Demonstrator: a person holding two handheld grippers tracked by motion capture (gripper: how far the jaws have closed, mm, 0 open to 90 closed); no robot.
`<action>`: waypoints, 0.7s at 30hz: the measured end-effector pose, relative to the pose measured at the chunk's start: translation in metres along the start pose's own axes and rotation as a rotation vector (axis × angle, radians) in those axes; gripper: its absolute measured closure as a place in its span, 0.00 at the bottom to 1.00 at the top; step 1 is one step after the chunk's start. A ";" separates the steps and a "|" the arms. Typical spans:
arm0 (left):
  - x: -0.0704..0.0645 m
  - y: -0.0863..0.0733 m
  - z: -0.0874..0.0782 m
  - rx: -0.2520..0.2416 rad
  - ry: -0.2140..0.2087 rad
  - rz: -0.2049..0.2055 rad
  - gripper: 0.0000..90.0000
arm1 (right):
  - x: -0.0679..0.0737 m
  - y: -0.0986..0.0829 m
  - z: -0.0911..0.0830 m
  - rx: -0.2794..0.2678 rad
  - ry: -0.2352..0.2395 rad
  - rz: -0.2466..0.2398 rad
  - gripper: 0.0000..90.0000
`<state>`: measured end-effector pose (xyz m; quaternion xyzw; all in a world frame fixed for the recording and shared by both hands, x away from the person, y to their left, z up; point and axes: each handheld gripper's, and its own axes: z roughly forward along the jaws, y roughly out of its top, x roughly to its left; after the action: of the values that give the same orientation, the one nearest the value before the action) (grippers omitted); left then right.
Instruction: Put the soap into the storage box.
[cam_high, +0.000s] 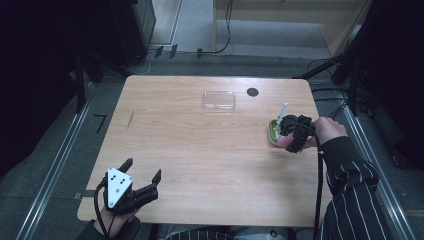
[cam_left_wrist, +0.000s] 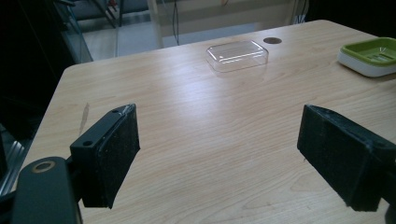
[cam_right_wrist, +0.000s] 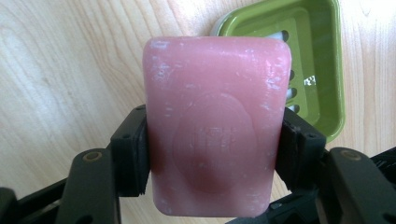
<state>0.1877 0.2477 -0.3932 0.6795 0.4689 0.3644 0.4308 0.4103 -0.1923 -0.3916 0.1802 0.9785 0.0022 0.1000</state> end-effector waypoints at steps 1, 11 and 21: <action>0.000 0.000 0.000 0.001 0.001 0.000 0.15 | -0.002 0.001 0.001 -0.001 -0.001 -0.001 0.43; 0.001 -0.001 -0.001 0.000 0.007 -0.003 0.15 | -0.012 -0.001 0.002 -0.006 0.003 -0.007 0.43; 0.003 -0.002 -0.005 0.003 0.018 -0.008 0.15 | -0.024 -0.001 0.008 -0.003 0.003 -0.024 0.43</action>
<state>0.1833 0.2519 -0.3932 0.6750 0.4759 0.3683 0.4269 0.4332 -0.2022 -0.3946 0.1682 0.9808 0.0027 0.0990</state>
